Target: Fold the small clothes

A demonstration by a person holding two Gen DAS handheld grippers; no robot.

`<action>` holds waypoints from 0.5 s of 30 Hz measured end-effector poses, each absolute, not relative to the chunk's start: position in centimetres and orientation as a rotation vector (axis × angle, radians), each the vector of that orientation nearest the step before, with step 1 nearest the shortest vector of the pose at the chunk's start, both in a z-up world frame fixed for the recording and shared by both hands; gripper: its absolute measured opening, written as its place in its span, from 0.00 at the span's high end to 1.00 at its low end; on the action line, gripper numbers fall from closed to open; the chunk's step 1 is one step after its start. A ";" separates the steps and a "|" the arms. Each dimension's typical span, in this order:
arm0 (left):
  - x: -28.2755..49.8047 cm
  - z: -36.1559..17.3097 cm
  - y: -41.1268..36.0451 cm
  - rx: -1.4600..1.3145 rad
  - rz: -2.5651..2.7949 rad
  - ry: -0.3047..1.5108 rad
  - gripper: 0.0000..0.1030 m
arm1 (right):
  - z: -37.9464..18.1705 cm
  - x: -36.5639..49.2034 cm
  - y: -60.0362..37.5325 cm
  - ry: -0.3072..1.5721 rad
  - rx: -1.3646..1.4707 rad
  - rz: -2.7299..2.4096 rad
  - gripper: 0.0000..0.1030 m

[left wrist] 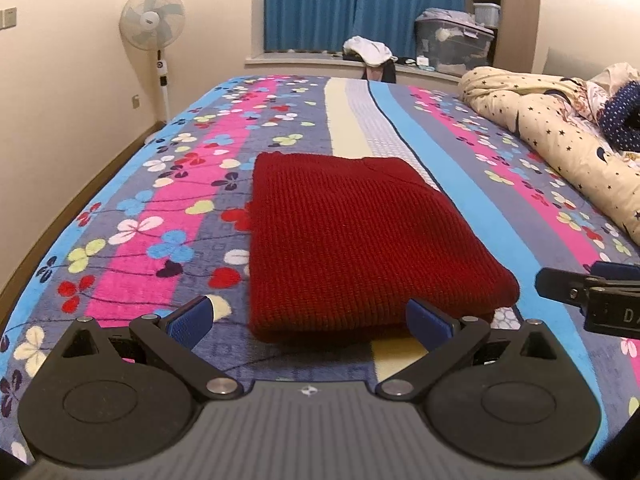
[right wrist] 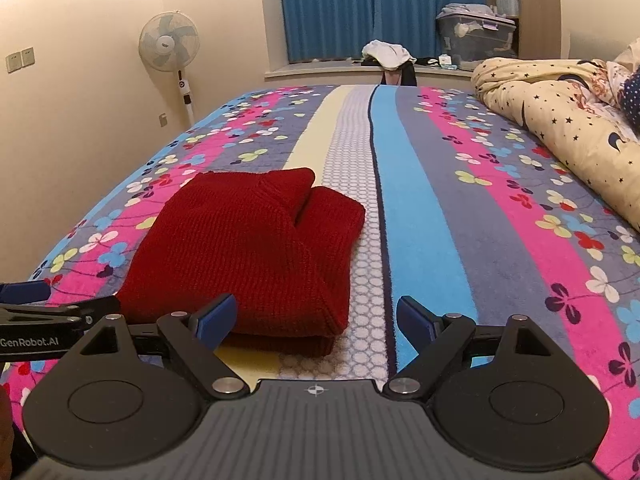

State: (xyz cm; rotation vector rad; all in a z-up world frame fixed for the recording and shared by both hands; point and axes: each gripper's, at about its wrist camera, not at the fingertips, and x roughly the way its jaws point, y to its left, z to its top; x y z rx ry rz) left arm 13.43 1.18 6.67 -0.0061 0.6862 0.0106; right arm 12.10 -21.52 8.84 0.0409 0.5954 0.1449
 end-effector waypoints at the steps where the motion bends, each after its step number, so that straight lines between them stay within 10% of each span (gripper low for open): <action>1: 13.4 6.7 1.2 -0.005 0.008 0.683 0.00 | 8.8 12.1 -21.4 0.594 0.035 0.147 0.15; 15: 13.5 6.5 1.5 -0.020 0.006 0.682 0.00 | 9.0 12.8 -21.0 0.597 0.062 0.204 0.15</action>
